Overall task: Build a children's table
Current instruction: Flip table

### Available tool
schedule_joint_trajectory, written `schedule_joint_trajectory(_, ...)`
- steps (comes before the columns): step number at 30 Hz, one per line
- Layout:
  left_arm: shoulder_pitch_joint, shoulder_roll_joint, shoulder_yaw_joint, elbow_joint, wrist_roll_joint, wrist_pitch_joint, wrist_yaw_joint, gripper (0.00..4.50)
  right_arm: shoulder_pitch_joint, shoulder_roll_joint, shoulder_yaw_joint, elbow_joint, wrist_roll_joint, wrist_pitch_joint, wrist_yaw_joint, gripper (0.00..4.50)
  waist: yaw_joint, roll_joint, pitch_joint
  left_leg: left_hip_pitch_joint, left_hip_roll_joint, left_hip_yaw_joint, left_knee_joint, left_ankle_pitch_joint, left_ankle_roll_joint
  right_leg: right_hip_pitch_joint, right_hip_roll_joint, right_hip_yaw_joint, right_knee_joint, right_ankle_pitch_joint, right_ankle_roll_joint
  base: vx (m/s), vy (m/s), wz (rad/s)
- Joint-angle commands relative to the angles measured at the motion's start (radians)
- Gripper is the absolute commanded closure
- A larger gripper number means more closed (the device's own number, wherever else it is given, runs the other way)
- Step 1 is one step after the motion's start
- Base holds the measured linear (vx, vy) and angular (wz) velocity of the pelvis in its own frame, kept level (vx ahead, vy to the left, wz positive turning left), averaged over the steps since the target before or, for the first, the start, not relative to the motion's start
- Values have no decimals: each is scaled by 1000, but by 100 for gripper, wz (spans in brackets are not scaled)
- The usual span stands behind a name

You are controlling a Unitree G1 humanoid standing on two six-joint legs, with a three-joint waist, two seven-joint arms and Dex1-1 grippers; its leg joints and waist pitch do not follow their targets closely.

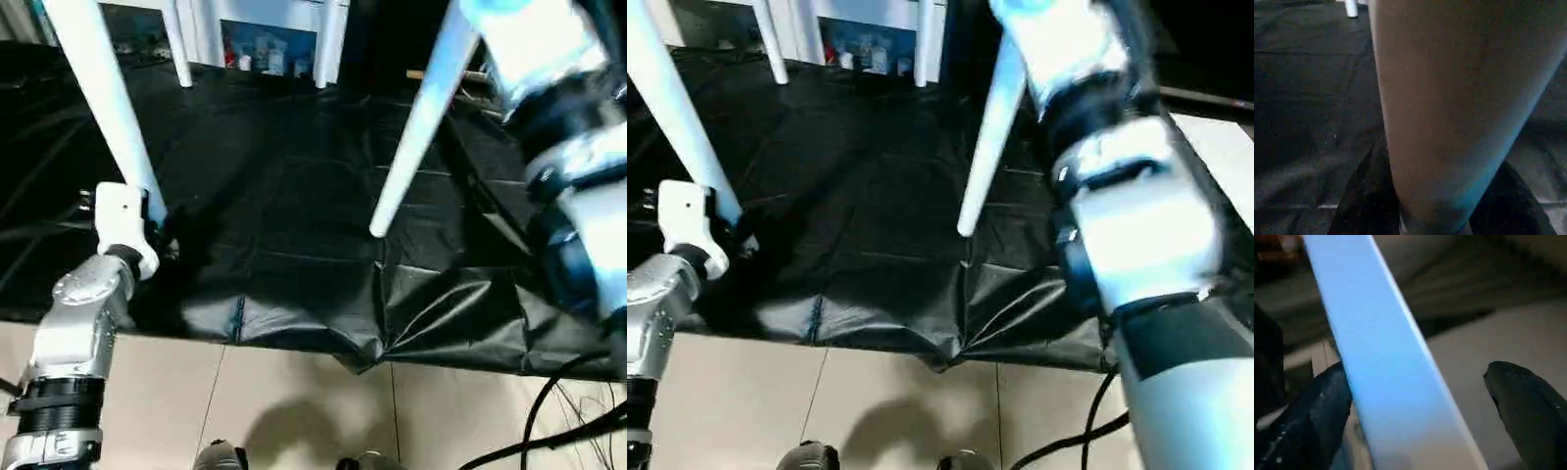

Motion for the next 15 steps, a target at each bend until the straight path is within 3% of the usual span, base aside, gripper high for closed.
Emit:
schedule_joint_trajectory(1,-20,1,-16,-33,10,-20,-6,305,7,3,-25,-46,39,-82,-8,0,-3,27,-97,50,11,8,-60,-114,35,60,-34,32,-42,132,-252,0,0,0)
schedule_joint_trajectory(5,-25,7,-21,-15,23,-31,-9,305,64,16,-21,-50,28,-189,-42,0,-2,27,-95,51,11,7,-62,-158,14,58,-35,32,-45,81,-238,0,0,0)
schedule_joint_trajectory(9,-23,8,-23,-9,27,-34,-12,305,133,54,-40,-96,105,-248,-7,0,-4,24,-97,48,9,5,-63,-163,12,62,-36,33,-45,72,-220,0,0,0)
schedule_joint_trajectory(10,-23,12,-27,4,41,-43,0,305,213,96,-30,-161,196,-229,85,0,-6,14,-98,46,9,6,-64,-158,31,64,-35,33,-47,85,-217,0,0,0)
schedule_joint_trajectory(11,-23,12,-27,4,41,-43,0,305,213,96,-30,-161,196,-229,85,0,-3,18,-96,47,10,5,-65,-159,38,64,-38,34,-47,88,-211,0,0,0)
schedule_joint_trajectory(13,-22,16,-28,14,50,-44,8,305,299,126,-10,-231,255,-204,132,0,-6,20,-99,50,13,1,-68,-168,39,62,-38,31,-50,67,-213,0,0,0)
schedule_joint_trajectory(14,-20,20,-16,24,43,-42,6,305,432,154,15,-332,305,-154,133,0,-4,10,-100,50,13,2,-68,-151,40,64,-37,32,-50,79,-215,0,0,0)
schedule_joint_trajectory(15,-20,22,-10,29,39,-42,7,305,505,163,28,-380,319,-127,124,0,1,18,-96,53,16,1,-75,-153,32,58,-38,32,-52,79,-205,0,0,0)
